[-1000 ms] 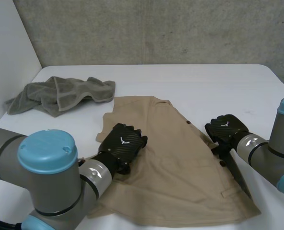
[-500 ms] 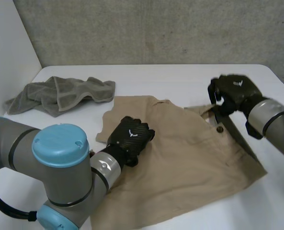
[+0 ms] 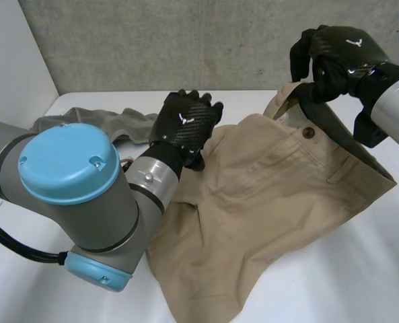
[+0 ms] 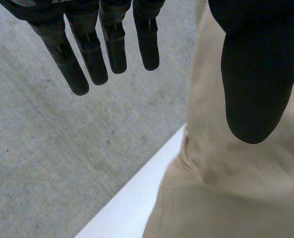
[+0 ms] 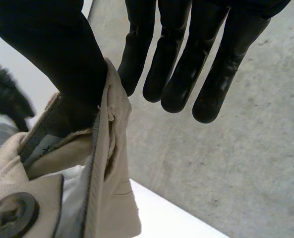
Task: Fold the laundry.
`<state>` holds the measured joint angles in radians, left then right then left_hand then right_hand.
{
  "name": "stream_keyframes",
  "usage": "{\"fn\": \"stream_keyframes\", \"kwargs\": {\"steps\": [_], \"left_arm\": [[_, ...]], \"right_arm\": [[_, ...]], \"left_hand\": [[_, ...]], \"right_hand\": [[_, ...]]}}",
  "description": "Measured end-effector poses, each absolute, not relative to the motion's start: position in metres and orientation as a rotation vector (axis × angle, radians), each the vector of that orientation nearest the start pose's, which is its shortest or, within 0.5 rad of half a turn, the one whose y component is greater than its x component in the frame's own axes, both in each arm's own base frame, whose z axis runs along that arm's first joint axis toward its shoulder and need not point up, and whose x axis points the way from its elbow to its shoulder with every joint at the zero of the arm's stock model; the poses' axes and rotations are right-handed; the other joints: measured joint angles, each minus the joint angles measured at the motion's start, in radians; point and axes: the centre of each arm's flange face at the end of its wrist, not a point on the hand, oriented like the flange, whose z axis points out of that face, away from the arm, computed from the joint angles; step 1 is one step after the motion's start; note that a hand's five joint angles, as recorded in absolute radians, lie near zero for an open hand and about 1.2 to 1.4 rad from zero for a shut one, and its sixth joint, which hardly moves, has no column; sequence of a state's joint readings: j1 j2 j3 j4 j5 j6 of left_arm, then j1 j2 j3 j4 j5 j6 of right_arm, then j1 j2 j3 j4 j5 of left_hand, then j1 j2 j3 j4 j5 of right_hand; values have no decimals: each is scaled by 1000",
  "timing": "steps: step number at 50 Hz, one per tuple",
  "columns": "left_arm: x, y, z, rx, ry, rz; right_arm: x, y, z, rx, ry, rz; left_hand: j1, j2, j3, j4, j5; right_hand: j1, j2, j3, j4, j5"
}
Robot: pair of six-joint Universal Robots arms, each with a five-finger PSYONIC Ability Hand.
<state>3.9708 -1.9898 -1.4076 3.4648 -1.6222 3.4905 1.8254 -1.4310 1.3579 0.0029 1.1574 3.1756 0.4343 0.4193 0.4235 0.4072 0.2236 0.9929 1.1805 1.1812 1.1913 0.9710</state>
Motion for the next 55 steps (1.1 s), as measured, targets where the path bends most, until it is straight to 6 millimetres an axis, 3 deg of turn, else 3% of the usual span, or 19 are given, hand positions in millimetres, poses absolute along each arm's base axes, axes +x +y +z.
{"fn": "stream_keyframes", "kwargs": {"steps": [8, 17, 26, 27, 31, 36, 45, 49, 55], "left_arm": [[-377, -215, 253, 1137, 1988, -2561], [-396, -220, 239, 1247, 2033, -2573], [-401, -215, 211, 1352, 2284, -2480], [-401, -215, 209, 1351, 2309, -2470], [-398, -214, 205, 1339, 2364, -2446], [-394, -211, 203, 1326, 2381, -2424], [-365, -186, 213, 1226, 2386, -2363], [-347, -162, 209, 1215, 2413, -2302], [-338, -129, 196, 1299, 2457, -2216]], "right_arm": [[255, -273, 320, -632, 1796, -1817], [255, -271, 316, -629, 1809, -1803], [253, -272, 314, -619, 1821, -1803], [253, -272, 313, -618, 1822, -1803], [253, -272, 313, -616, 1825, -1803], [252, -273, 313, -611, 1829, -1807], [245, -282, 309, -551, 1882, -1853], [244, -286, 303, -530, 1917, -1853], [246, -289, 295, -527, 1943, -1832]], "left_hand": [[0, -11, -11, -12, -11], [48, 59, 54, 72, 84], [413, 409, 402, 421, 424], [528, 544, 537, 556, 553], [677, 748, 738, 758, 745], [678, 773, 760, 791, 758], [678, 773, 761, 791, 758], [678, 773, 764, 791, 758], [675, 700, 697, 713, 740]], "right_hand": [[0, 0, 0, 0, 0], [0, 0, 0, 0, 0], [0, 0, 0, 1, 0], [0, 0, 0, 1, 0], [0, 0, 0, 1, 0], [0, 0, 0, 1, 0], [0, 0, 0, 1, 0], [0, 0, 0, 1, 0], [0, 0, 0, 1, 0]]}}
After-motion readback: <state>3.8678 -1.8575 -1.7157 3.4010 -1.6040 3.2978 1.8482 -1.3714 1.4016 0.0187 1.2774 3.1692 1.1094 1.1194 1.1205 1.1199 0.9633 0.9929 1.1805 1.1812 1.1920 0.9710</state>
